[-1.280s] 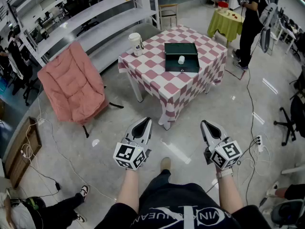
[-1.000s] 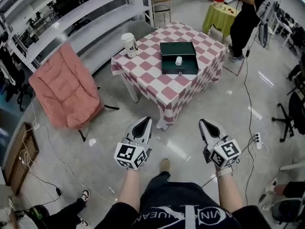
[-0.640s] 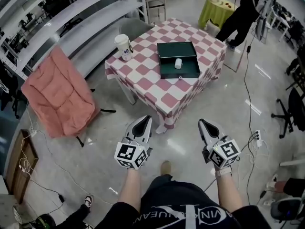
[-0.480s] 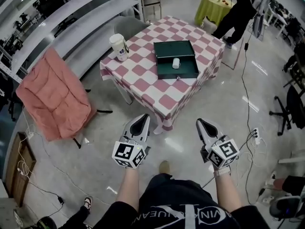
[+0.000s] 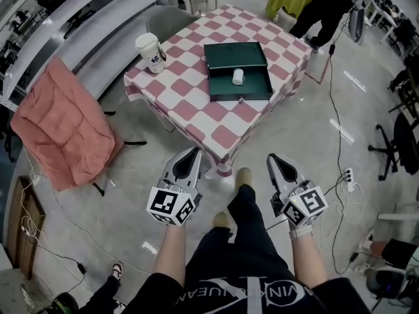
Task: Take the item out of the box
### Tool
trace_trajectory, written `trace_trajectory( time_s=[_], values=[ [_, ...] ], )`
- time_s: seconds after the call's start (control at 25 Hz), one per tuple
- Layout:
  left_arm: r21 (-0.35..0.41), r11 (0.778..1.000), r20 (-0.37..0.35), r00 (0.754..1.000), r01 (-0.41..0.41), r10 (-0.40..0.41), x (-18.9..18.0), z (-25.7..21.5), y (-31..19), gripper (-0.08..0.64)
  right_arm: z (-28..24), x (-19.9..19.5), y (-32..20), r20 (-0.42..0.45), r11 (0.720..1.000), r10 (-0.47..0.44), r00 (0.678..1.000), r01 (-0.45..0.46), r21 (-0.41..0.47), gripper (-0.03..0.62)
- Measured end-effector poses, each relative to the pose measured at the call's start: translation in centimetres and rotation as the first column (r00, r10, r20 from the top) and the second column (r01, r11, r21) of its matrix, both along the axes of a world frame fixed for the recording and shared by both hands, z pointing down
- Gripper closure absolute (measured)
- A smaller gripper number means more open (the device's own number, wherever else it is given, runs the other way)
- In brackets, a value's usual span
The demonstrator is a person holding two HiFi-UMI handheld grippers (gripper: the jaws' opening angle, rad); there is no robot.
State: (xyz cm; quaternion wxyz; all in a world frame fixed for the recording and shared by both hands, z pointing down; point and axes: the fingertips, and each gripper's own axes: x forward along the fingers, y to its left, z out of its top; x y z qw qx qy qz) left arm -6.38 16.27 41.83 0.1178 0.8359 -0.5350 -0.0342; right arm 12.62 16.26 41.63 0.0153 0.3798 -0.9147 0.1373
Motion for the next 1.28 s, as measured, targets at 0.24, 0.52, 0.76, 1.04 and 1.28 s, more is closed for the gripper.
trace_trajectory(
  time_s=[0.24, 0.52, 0.76, 1.04, 1.28],
  values=[
    [-0.015, 1.0, 0.029, 1.0, 0.007, -0.007, 1.1, 0.7, -3.4, 0.538, 1.0, -0.9, -4.5, -0.027, 0.999, -0.048, 0.999, 0.048, 0.005, 0.588],
    [-0.033, 0.999, 0.046, 0.999, 0.03, -0.028, 1.4, 1.3, -9.2, 0.538, 1.6, -1.9, -10.4, -0.035, 0.993, -0.113, 0.993, 0.113, -0.02, 0.588],
    [-0.056, 0.998, 0.014, 0.999, 0.032, -0.031, 2.2, 2.2, -13.2, 0.538, 2.7, -2.1, -14.7, -0.052, 0.987, -0.152, 0.987, 0.15, -0.052, 0.588],
    [-0.085, 0.996, 0.061, 0.998, 0.038, -0.033, 2.8, 3.2, -16.7, 0.538, 4.9, -2.7, -18.5, -0.142, 0.978, -0.181, 0.973, 0.164, -0.126, 0.588],
    [-0.095, 0.994, 0.071, 0.996, 0.058, -0.052, 2.9, 3.5, -18.9, 0.538, 5.2, -3.4, -21.4, -0.198, 0.969, -0.23, 0.953, 0.204, -0.143, 0.588]
  ],
)
